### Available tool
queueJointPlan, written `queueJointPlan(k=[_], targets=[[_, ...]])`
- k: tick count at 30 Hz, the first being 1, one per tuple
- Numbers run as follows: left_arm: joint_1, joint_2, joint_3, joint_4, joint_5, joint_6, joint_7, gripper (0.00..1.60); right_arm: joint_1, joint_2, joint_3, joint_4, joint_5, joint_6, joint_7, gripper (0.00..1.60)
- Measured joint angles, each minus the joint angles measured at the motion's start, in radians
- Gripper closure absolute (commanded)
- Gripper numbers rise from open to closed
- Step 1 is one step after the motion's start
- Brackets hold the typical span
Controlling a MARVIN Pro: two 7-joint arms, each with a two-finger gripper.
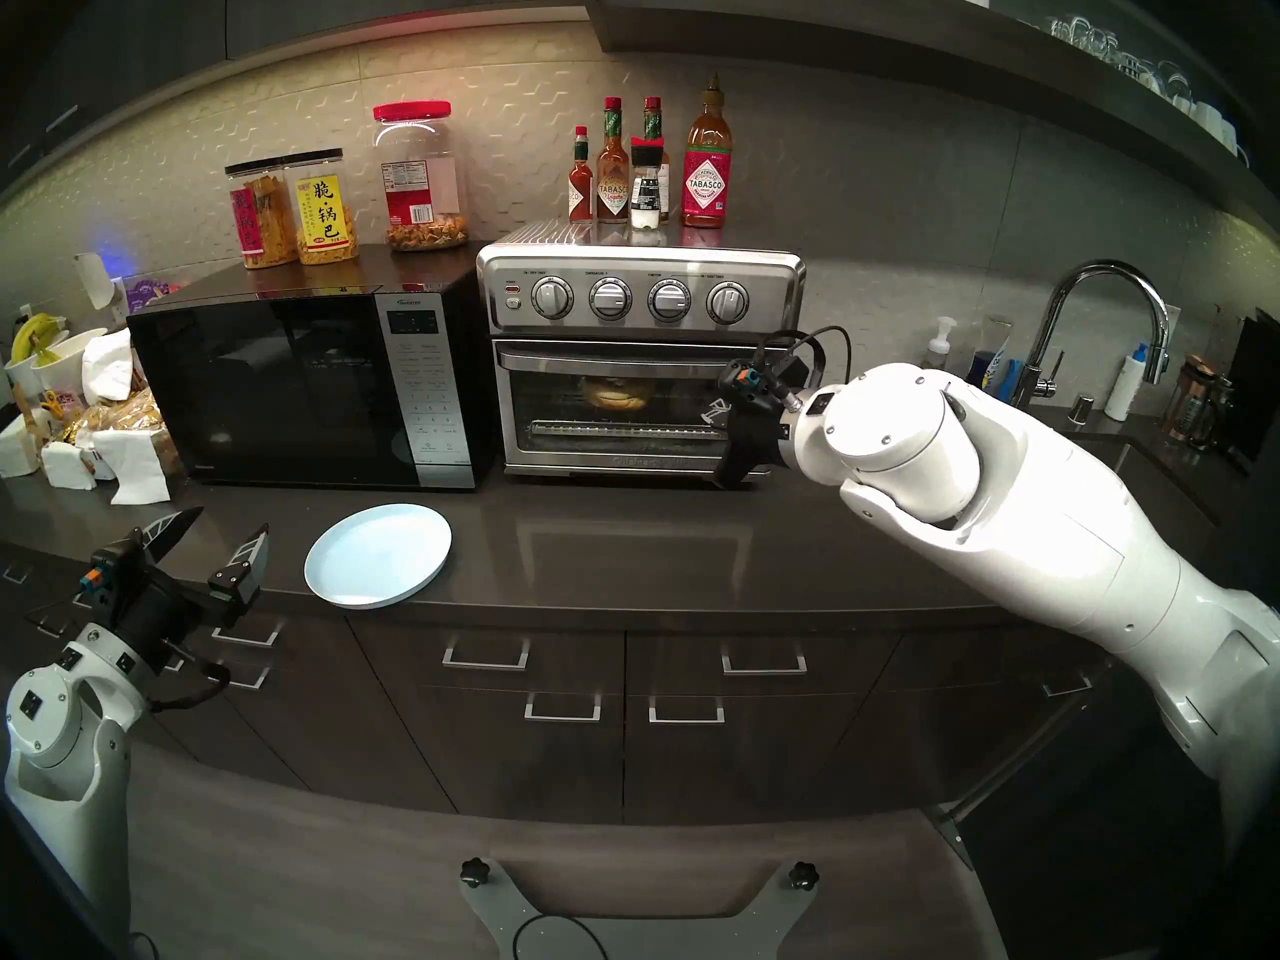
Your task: Open the oven and place the bagel inside on the rack
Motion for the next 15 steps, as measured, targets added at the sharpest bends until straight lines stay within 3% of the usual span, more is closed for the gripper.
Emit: queueJointPlan(k=[15], targets=[[-0.001, 0.000, 0.000, 0.000, 0.000, 0.000, 0.000, 0.00, -0.217, 0.165, 0.059, -0.138, 0.078, -0.185, -0.232, 1.60]])
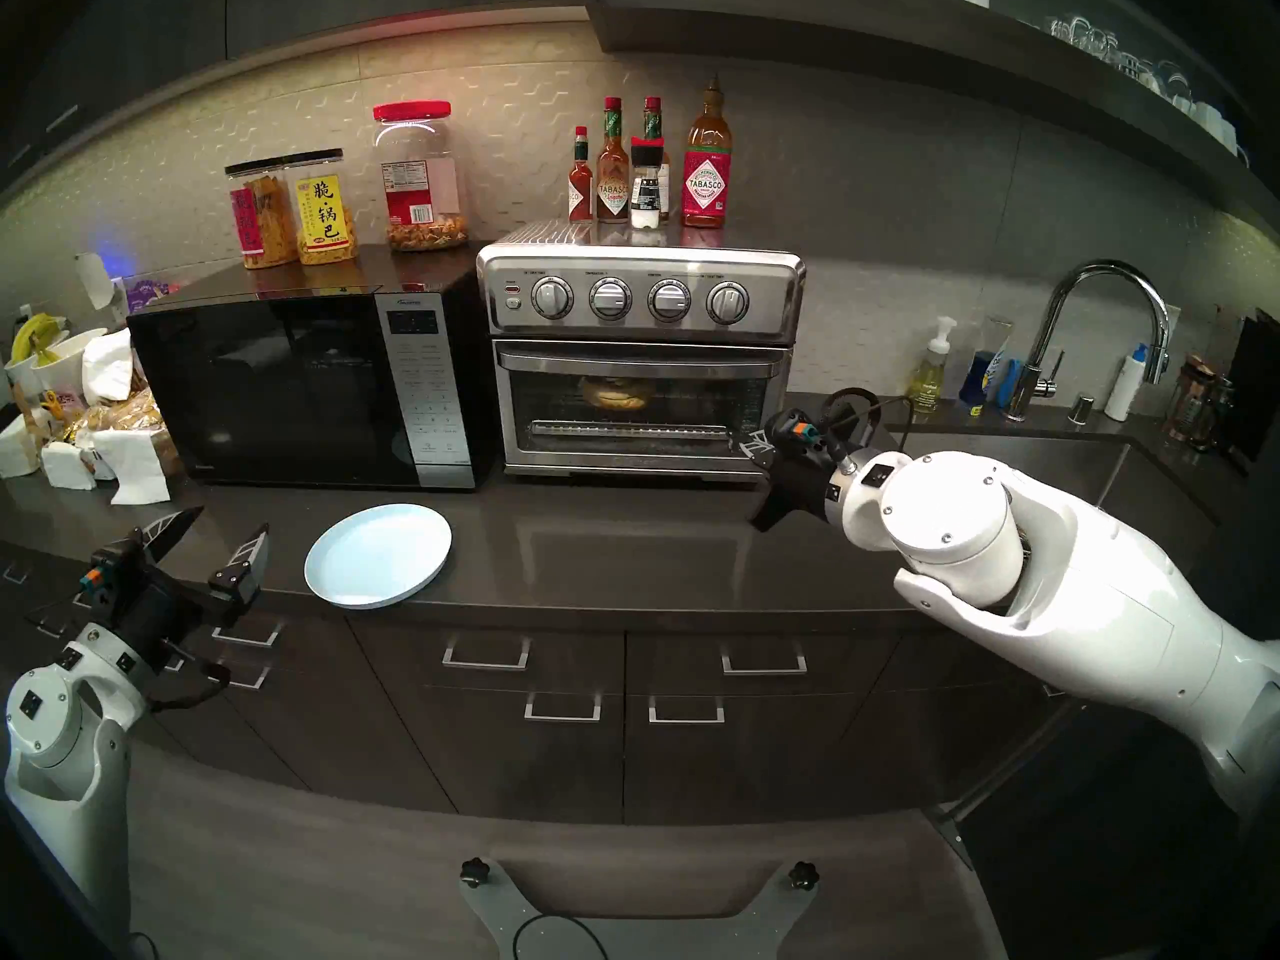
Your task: Open the oven and place the bagel inside on the rack
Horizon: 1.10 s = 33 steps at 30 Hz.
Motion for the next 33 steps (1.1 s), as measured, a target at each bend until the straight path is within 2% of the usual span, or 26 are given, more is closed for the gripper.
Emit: queueJointPlan(k=[11, 21, 25, 33], targets=[[0.000, 0.000, 0.000, 0.000, 0.000, 0.000, 0.000, 0.00, -0.139, 0.065, 0.021, -0.043, 0.064, -0.162, -0.169, 1.60], [0.000, 0.000, -0.001, 0.000, 0.000, 0.000, 0.000, 0.00, -0.275, 0.033, 0.043, -0.007, 0.095, -0.320, -0.338, 1.60], [0.000, 0.000, -0.001, 0.000, 0.000, 0.000, 0.000, 0.00, -0.326, 0.002, 0.053, 0.001, 0.065, -0.394, -0.417, 1.60], [0.000, 0.000, -0.001, 0.000, 0.000, 0.000, 0.000, 0.00, -0.393, -0.047, 0.053, 0.025, -0.042, -0.508, -0.491, 1.60]])
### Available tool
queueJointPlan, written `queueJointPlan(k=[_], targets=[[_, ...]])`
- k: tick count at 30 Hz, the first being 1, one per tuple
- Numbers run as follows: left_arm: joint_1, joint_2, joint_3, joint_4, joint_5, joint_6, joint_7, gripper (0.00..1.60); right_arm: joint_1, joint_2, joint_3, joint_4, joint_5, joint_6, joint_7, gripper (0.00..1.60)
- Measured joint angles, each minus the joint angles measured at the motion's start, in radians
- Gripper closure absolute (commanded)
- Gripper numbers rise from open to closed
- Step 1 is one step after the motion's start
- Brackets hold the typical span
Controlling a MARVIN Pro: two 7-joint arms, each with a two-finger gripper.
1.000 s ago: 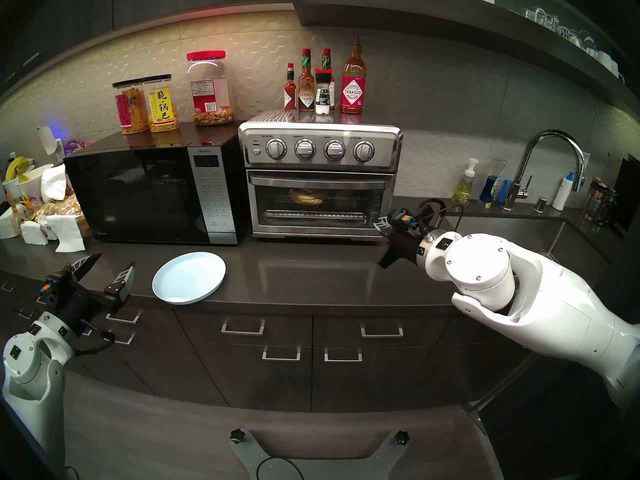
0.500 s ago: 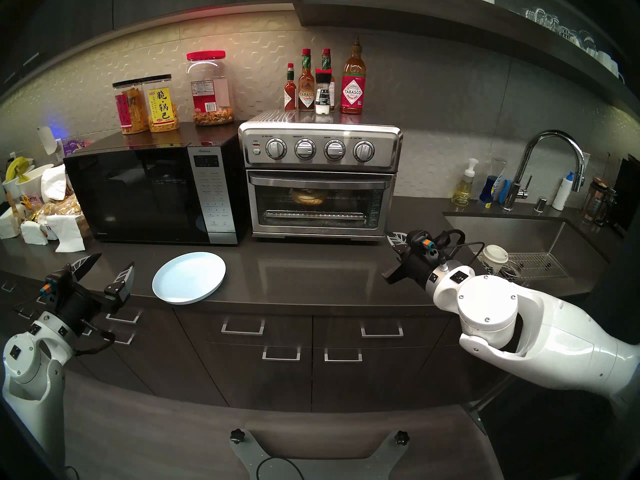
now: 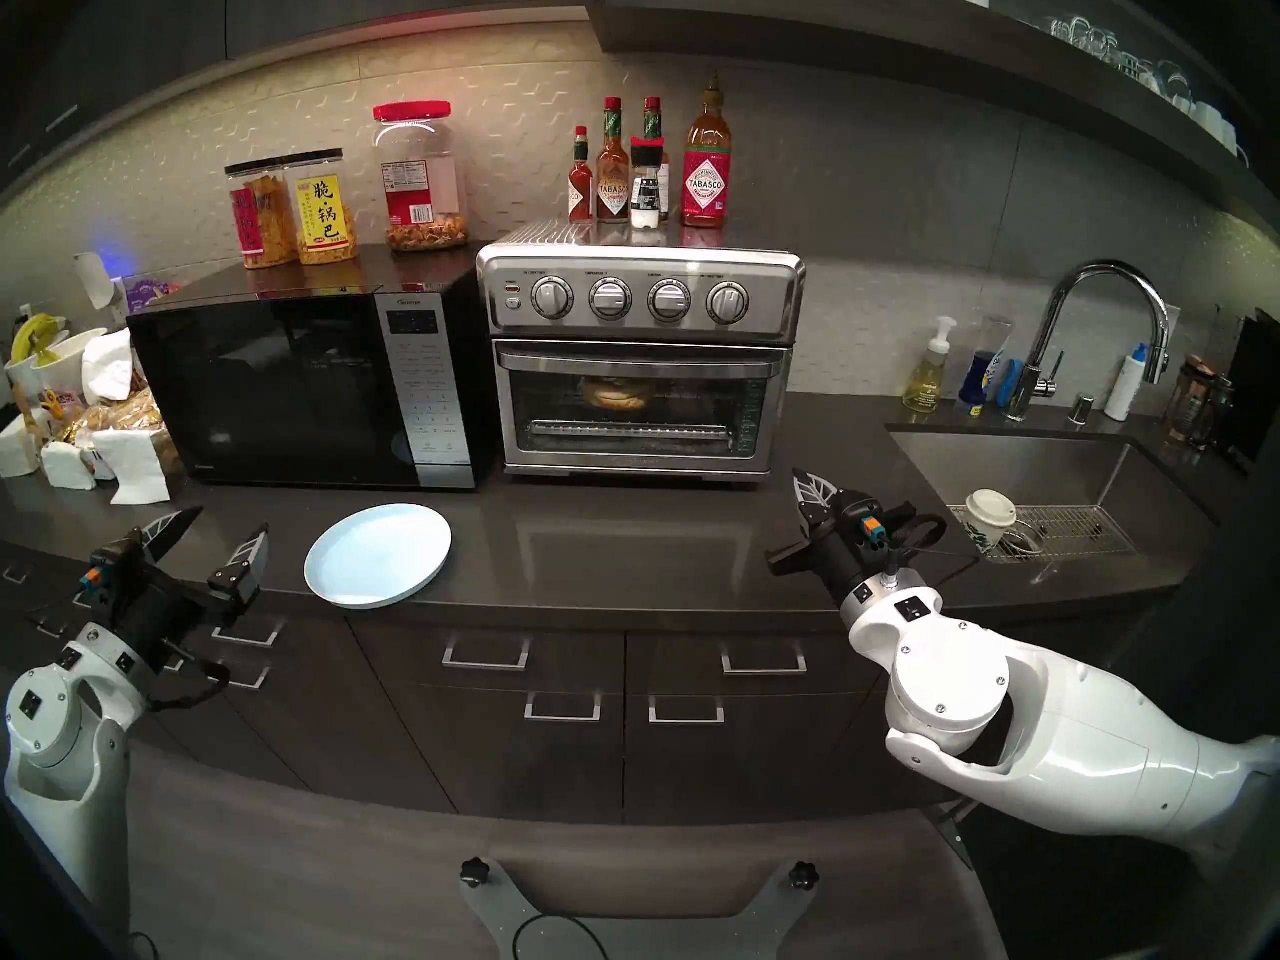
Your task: Open the oven and place the bagel inside on the rack
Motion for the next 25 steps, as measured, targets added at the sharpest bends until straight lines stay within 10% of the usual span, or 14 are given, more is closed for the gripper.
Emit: queueJointPlan(k=[12, 25], targets=[[0.000, 0.000, 0.000, 0.000, 0.000, 0.000, 0.001, 0.00, -0.051, -0.050, -0.004, 0.098, -0.104, -0.184, -0.015, 1.60], [0.001, 0.000, 0.000, 0.000, 0.000, 0.000, 0.001, 0.00, -0.053, -0.063, -0.005, 0.106, -0.129, -0.228, -0.014, 1.60]])
